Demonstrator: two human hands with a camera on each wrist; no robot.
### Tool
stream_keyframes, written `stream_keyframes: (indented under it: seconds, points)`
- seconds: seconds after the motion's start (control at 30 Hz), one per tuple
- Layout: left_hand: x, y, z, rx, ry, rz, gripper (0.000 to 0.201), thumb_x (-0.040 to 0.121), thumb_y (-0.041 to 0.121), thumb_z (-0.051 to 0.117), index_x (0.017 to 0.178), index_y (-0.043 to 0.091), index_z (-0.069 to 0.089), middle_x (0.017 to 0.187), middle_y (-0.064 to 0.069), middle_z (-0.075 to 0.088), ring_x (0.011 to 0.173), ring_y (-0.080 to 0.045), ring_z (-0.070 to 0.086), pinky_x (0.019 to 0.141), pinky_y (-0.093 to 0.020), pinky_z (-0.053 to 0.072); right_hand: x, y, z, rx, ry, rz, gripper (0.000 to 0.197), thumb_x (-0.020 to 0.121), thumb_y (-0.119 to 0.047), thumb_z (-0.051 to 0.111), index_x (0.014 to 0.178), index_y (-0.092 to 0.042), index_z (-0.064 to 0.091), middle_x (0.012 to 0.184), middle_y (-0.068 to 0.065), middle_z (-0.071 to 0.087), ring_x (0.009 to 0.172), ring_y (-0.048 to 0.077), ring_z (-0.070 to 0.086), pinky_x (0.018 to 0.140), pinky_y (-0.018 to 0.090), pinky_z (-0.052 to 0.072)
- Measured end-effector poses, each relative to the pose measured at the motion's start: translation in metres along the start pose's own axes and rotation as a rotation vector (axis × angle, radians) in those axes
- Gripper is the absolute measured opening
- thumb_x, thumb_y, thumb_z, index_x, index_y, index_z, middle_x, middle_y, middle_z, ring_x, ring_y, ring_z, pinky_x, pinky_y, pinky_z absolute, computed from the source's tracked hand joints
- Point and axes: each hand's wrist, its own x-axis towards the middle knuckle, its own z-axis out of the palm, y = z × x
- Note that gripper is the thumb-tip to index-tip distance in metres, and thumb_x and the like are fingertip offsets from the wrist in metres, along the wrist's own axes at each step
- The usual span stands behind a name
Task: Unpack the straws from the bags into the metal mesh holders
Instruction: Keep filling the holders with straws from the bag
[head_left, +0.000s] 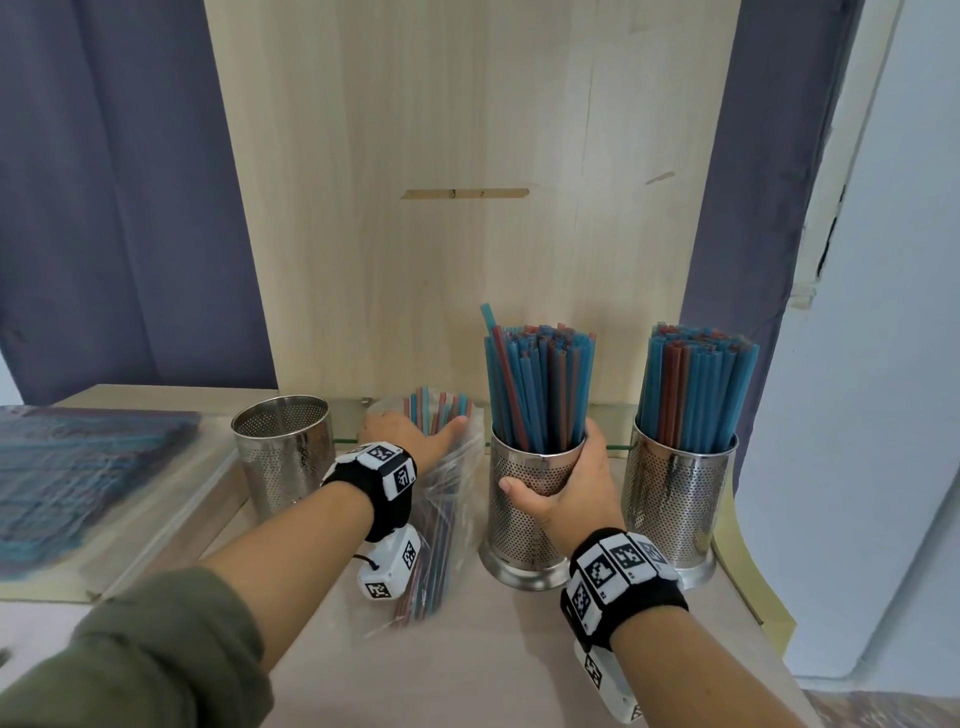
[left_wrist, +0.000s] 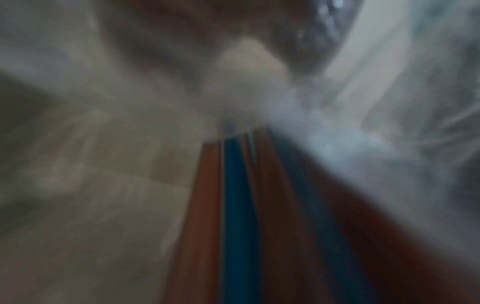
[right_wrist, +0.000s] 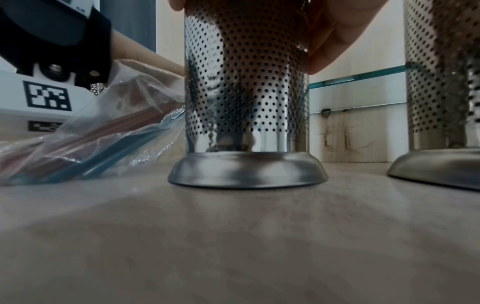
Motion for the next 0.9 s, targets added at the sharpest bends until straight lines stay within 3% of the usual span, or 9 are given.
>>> stream_keyframes:
  seconds: [0.1,0.27,0.33,0.43,0.5,0.57,0.67,0.77,0.9]
  points:
    - [0.011,0.006,0.004,0.114,-0.023,-0.036,0.131,0.028,0.109,0.008,0.089,0.011,0.07,0.095,-0.012,0.068,0.091,-0.029,0.064,0.081,-0.036,0.055,0.0,0.0,-0.001,0.001,-0.002,-0.008,0.117,0.047,-0.062,0.08,0.145,-0.025,0.028,0.135,-0.007,0.052,0.126,0.012,0.051,0.108,0.04,0.047]
    - [0.009,0.015,0.0,0.203,-0.025,-0.038,0.145,0.021,0.109,0.004,0.103,0.009,0.069,0.115,-0.017,0.063,0.11,-0.033,0.056,0.094,-0.042,0.048,0.0,0.0,-0.001,0.02,-0.014,-0.009,0.113,0.048,-0.06,0.082,0.143,-0.03,0.028,0.133,-0.01,0.053,0.125,0.01,0.052,0.107,0.038,0.047]
    - [0.006,0.017,0.0,0.208,-0.026,-0.043,0.136,0.026,0.108,0.012,0.103,0.011,0.067,0.122,-0.02,0.059,0.116,-0.036,0.052,0.097,-0.044,0.045,0.001,-0.001,-0.001,0.037,-0.015,-0.014,0.109,0.048,-0.058,0.083,0.14,-0.033,0.029,0.131,-0.011,0.054,0.123,0.008,0.053,0.107,0.037,0.048]
    - [0.001,0.019,-0.001,0.134,-0.004,0.002,0.102,0.036,0.101,0.027,0.085,0.019,0.062,0.108,-0.013,0.064,0.111,-0.036,0.053,0.096,-0.044,0.047,0.001,-0.001,-0.002,0.039,-0.01,-0.023,0.108,0.049,-0.057,0.084,0.14,-0.032,0.03,0.131,-0.01,0.054,0.123,0.009,0.053,0.108,0.037,0.047]
    - [-0.001,0.017,0.0,0.003,-0.009,0.022,0.082,0.044,0.093,0.04,0.084,0.025,0.063,0.097,-0.007,0.065,0.103,-0.032,0.057,0.091,-0.043,0.051,0.0,-0.002,-0.002,0.033,-0.009,-0.025,0.109,0.05,-0.056,0.084,0.141,-0.03,0.03,0.131,-0.009,0.053,0.123,0.01,0.053,0.108,0.038,0.047]
    - [-0.001,0.014,0.003,-0.158,-0.019,0.038,0.061,0.051,0.079,0.057,0.089,0.031,0.058,0.097,-0.002,0.067,0.097,-0.027,0.061,0.088,-0.042,0.054,0.0,-0.003,-0.002,0.031,-0.013,-0.022,0.109,0.051,-0.054,0.086,0.141,-0.029,0.03,0.131,-0.009,0.053,0.123,0.01,0.052,0.108,0.038,0.047]
    - [0.0,0.007,0.01,-0.358,-0.035,0.041,0.08,0.046,0.065,0.066,0.115,0.028,0.052,0.1,0.007,0.066,0.095,-0.02,0.065,0.094,-0.044,0.051,0.0,-0.003,-0.002,0.036,-0.008,-0.014,0.11,0.049,-0.056,0.085,0.141,-0.028,0.031,0.131,-0.009,0.053,0.123,0.01,0.053,0.108,0.038,0.047]
    - [0.0,-0.001,0.014,-0.466,-0.031,0.03,0.095,0.044,0.06,0.069,0.127,0.025,0.041,0.104,0.008,0.064,0.099,-0.019,0.064,0.098,-0.043,0.048,-0.001,-0.002,-0.001,0.033,-0.006,-0.005,0.113,0.047,-0.057,0.084,0.143,-0.028,0.03,0.133,-0.009,0.053,0.124,0.01,0.052,0.108,0.038,0.047]
    - [-0.004,-0.005,0.008,-0.622,-0.06,0.055,0.079,0.071,0.023,0.08,0.137,0.014,0.038,0.111,0.002,0.058,0.101,-0.018,0.059,0.092,-0.029,0.046,-0.002,-0.003,-0.002,0.015,-0.006,-0.002,0.111,0.053,-0.048,0.089,0.143,-0.027,0.029,0.134,-0.008,0.052,0.125,0.011,0.051,0.109,0.039,0.046]
